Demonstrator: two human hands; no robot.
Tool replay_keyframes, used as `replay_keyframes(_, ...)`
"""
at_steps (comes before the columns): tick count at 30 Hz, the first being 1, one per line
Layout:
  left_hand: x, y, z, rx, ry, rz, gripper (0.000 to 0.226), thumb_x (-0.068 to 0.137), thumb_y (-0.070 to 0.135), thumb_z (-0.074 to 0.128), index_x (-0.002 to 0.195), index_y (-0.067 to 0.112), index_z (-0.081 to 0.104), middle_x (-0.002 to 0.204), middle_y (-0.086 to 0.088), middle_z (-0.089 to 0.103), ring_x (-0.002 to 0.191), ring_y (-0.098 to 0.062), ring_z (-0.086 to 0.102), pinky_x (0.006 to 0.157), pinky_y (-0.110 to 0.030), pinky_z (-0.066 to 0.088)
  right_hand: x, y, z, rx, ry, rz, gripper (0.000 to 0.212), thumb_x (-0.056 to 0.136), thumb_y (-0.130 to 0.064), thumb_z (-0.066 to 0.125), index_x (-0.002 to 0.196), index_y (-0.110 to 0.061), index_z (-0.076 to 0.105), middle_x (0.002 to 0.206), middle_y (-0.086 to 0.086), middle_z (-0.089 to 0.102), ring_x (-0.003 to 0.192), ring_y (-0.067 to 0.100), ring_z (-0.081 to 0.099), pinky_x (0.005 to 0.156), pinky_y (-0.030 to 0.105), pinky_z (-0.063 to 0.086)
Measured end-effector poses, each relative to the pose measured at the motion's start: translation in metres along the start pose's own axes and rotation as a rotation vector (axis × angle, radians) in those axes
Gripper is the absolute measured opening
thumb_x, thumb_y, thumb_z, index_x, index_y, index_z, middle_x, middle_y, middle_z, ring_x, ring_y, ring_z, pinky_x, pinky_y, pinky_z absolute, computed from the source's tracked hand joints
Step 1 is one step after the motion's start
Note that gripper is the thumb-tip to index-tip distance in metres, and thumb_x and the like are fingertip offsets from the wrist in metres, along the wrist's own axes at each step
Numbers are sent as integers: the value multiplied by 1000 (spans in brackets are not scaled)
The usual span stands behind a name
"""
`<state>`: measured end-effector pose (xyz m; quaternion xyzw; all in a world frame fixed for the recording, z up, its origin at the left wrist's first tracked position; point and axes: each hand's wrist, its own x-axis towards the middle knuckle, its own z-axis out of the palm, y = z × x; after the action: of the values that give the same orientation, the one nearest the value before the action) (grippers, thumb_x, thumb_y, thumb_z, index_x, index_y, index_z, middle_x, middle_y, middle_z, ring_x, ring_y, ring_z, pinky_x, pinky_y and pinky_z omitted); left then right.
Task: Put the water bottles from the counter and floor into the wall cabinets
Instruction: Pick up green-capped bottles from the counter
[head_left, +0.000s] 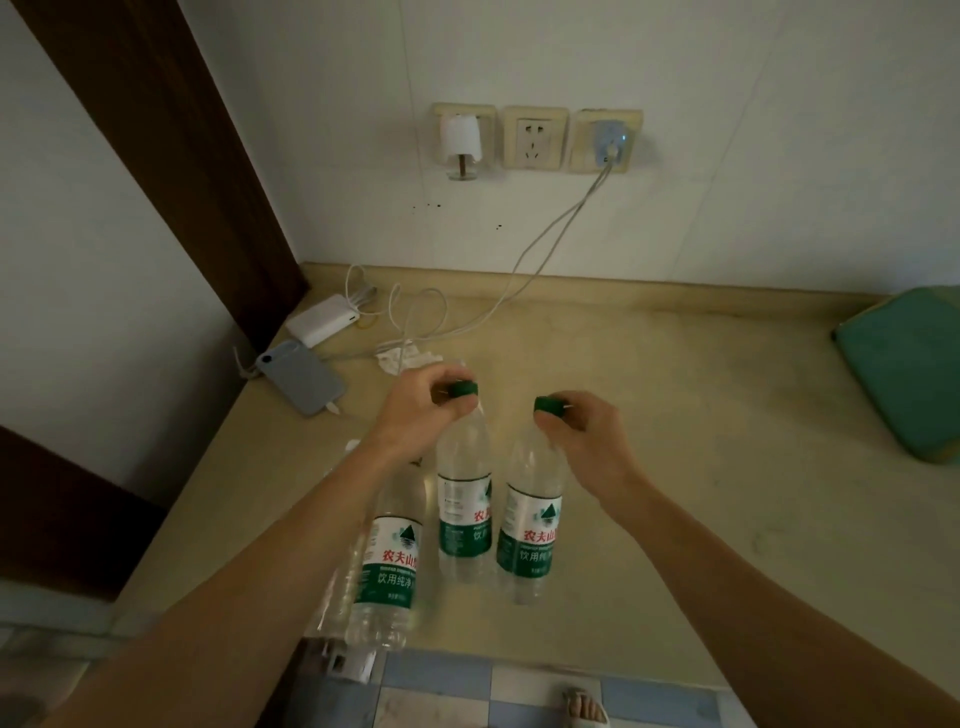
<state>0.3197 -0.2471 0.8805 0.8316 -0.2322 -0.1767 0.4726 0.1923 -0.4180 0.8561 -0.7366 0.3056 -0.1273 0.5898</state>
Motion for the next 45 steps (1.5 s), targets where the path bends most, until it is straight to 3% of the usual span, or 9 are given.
replay_keyframes(4,-17,18,-10,46,49,156,38,85,13,76,122,18,68,120,4,67,111,-6,61,97,-20,48,-19,-16,-18,-62,-40,-228,25,87,-14,75,108,-25,67,99,-13,70,93,3,65,83,19,52)
replay_keyframes(8,-31,23,0,114,124,253,39,84,8,76,121,18,68,118,3,64,106,-1,58,93,-7,45,-33,-16,-26,-126,-20,-322,33,88,-19,75,100,-45,60,103,-28,66,102,-7,61,89,16,48)
replay_keyframes(11,-36,24,7,88,159,272,39,83,3,76,121,12,69,117,-3,64,108,-10,60,98,-16,48,-37,-10,-29,-108,29,-336,32,88,-19,76,105,-41,60,104,-24,68,108,-1,62,95,19,47)
replay_keyframes(20,-23,9,17,44,115,121,57,85,21,78,136,19,55,128,3,58,116,-9,55,102,-25,45,-24,-8,-30,-141,-3,-251,37,87,-28,76,115,-39,54,108,-26,62,102,-10,57,80,10,44)
replay_keyframes(25,-27,-27,37,-89,78,-46,74,72,23,88,135,25,50,125,8,62,115,-12,61,99,-35,50,-16,24,-19,-113,-82,-88,77,72,-40,84,137,-31,44,128,-11,59,119,14,57,100,40,50)
replay_keyframes(30,-33,-63,64,-142,98,-148,72,70,32,90,128,29,47,118,14,63,109,-6,62,91,-28,52,-12,70,-5,-48,-84,11,75,70,-27,88,131,-31,46,114,-15,65,102,6,65,93,42,57)
replay_keyframes(35,-22,-74,85,-201,177,-137,68,70,23,91,124,29,51,112,14,69,99,-3,68,85,-28,55,-7,83,2,-30,-71,10,66,74,-22,86,128,-34,49,112,-18,66,99,0,66,70,12,53)
replay_keyframes(39,-21,-71,94,-191,169,-125,61,67,22,93,116,31,59,102,19,73,92,3,69,75,-17,55,-4,84,-1,-32,-63,14,62,72,-22,87,121,-34,52,110,-14,68,99,6,67,82,29,56)
replay_keyframes(45,-31,-47,114,-200,99,-104,52,69,25,91,108,37,59,93,24,70,85,15,64,65,-6,48,-23,90,-28,-23,65,38,56,69,-28,90,102,-51,51,96,-29,68,87,-12,64,69,11,47)
